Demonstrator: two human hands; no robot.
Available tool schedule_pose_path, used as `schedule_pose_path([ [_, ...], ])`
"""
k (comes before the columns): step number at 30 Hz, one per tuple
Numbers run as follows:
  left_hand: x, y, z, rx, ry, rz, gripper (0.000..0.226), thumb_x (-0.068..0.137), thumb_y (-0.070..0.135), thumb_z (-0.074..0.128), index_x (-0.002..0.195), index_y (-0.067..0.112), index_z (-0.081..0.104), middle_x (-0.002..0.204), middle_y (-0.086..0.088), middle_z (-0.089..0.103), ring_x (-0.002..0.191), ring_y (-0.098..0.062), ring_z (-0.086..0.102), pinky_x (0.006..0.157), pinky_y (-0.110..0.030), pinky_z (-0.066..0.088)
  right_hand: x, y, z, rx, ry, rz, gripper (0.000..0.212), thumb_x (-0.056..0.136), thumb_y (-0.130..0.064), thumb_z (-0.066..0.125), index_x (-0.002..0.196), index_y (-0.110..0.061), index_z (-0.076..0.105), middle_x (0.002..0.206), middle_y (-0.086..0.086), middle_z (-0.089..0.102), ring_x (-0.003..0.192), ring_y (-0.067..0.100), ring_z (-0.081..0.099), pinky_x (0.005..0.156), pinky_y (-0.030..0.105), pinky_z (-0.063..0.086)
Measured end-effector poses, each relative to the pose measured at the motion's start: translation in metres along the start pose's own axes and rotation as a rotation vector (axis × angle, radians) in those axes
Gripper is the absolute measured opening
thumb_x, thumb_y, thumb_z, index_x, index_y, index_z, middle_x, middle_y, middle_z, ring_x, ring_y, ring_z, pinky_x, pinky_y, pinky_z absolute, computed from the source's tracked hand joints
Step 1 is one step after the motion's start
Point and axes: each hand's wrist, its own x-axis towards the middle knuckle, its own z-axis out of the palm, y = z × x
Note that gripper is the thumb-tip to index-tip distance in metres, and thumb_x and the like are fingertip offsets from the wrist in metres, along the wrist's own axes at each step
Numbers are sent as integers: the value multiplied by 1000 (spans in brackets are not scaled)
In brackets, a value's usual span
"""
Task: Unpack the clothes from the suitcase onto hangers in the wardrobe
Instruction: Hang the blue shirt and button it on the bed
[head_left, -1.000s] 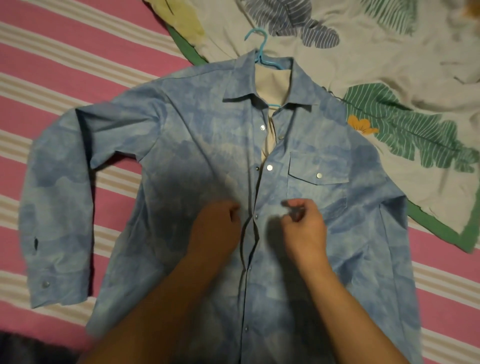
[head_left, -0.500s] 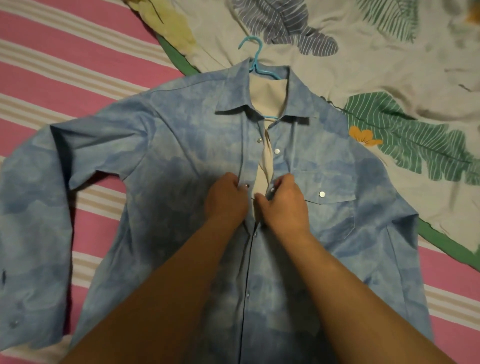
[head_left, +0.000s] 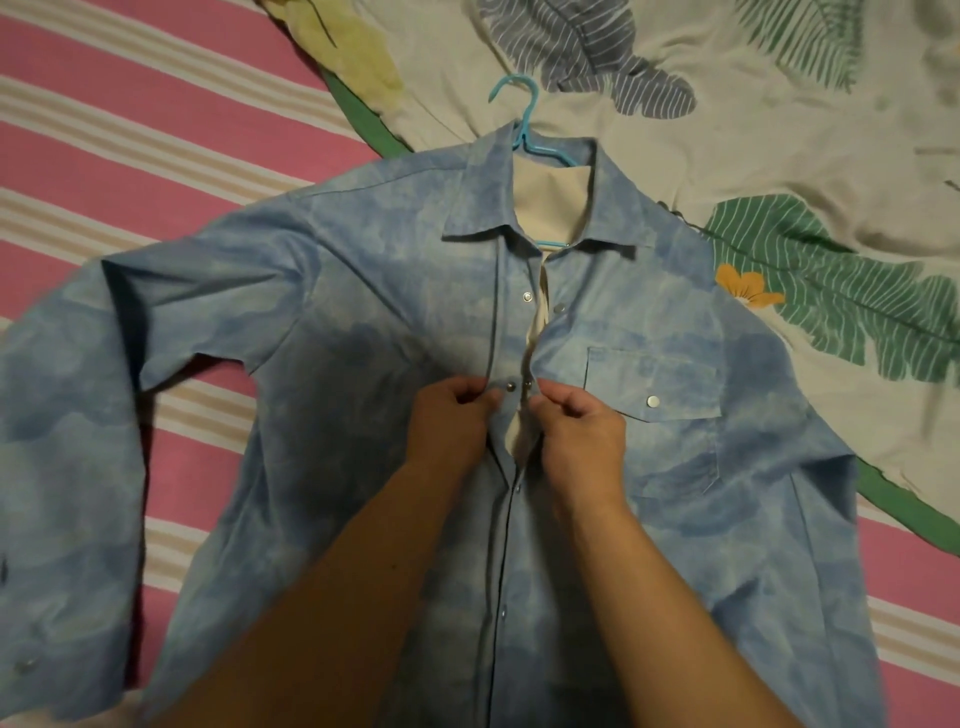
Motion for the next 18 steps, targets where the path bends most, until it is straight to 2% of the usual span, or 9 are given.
schedule_pose_path([
  [2,-1,2,-1,24,-12,8,13,92,18,72,80,21,77,81,-1,77,75,-8,70,72,-21,56,4,4,5,-46,8,-6,14,88,-4,72,94,-15,77,89,3,77,89,18,73,90,33,58],
  [3,-1,2,-2,35,-17,10,13,92,17,71,81,20,77,82,-3,77,77,-10,71,74,-24,57,6,5,6,-65,1,-10,14,88,-5,72,93,-17,77,90,2,77,90,17,73,92,33,57],
  [6,-3,3,-2,53,-30,4,12,93,16,70,87,13,80,88,-10,77,90,-24,74,86,-38,59,6,6,5,-78,-25,-24,17,89,-4,70,93,-20,75,91,-1,75,90,12,71,90,23,55],
  [8,-3,3,-1,46,-29,2,14,93,16,69,82,14,78,90,-15,77,91,-26,73,87,-40,58,6,8,3,-80,-42,-37,17,90,-2,69,94,-17,75,88,-3,75,86,10,71,85,16,54],
  [9,-3,4,-2,42,-27,7,16,94,15,69,79,16,76,92,-17,76,87,-23,73,85,-36,58,6,9,3,-89,-44,-42,17,89,-1,69,94,-16,76,88,-3,75,86,10,71,84,16,54],
  [12,-3,2,-3,50,-28,29,19,95,12,68,78,15,75,88,-15,76,78,-12,65,70,-18,54,7,14,6,-130,-6,-71,25,88,-3,71,85,-27,74,90,-3,75,91,12,71,94,27,55],
  [14,-2,1,-5,47,-42,31,17,94,11,67,80,11,76,84,-14,75,77,-12,63,67,-18,51,8,17,10,-148,21,-82,27,88,-4,71,83,-31,74,89,-5,76,91,12,71,97,32,55],
  [16,-1,0,-6,47,-54,44,21,94,10,67,75,16,75,80,-8,72,76,-11,62,67,-17,50,10,22,12,-154,29,-85,25,87,-6,73,81,-31,76,88,-5,77,91,13,72,96,37,56],
  [18,0,-1,-6,74,-59,42,18,94,9,67,77,7,76,78,-8,68,75,-12,60,65,-16,48,10,24,13,-154,26,-79,22,86,-9,74,83,-30,77,88,-5,77,91,13,72,95,38,56],
])
